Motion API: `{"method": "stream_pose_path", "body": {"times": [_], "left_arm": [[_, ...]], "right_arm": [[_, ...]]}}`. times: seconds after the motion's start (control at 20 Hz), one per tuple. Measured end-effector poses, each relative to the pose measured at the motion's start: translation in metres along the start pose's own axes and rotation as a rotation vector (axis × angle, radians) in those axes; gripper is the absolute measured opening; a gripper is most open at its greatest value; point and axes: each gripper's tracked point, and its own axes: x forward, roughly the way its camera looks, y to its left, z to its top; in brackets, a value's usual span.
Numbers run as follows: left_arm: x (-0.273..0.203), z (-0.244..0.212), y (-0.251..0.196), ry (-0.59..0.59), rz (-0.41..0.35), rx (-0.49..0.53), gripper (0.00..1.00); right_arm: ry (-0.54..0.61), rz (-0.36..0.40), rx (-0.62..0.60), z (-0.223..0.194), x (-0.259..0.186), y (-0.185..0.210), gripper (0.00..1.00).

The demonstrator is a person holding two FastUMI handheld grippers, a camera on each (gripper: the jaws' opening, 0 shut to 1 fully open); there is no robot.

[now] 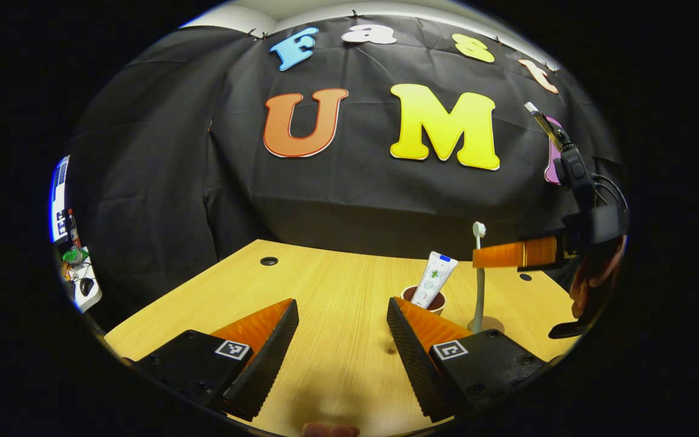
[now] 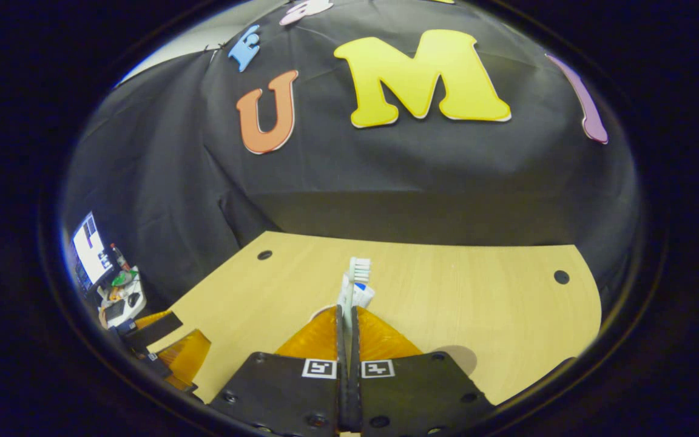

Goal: Put the toothbrush and toothpaste on the desktop into the cup, then pick up the cup and place it on the coaster on the desktop.

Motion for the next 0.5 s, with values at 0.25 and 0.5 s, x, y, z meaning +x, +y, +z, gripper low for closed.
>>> {"method": "stream_pose_path", "body": {"times": [0.25, 0.5], "left_arm": [[-0.003, 0.007, 0.021, 0.007, 0.025, -0.017, 0.93], [0.002, 0.01, 0.032, 0.015, 0.045, -0.014, 0.93]], "right_arm": [[-0.119, 0.001, -0.007, 0.048, 0.004, 0.02, 0.0], [-0.196, 0.007, -0.029, 0.071, 0.027, 0.033, 0.0]]}}
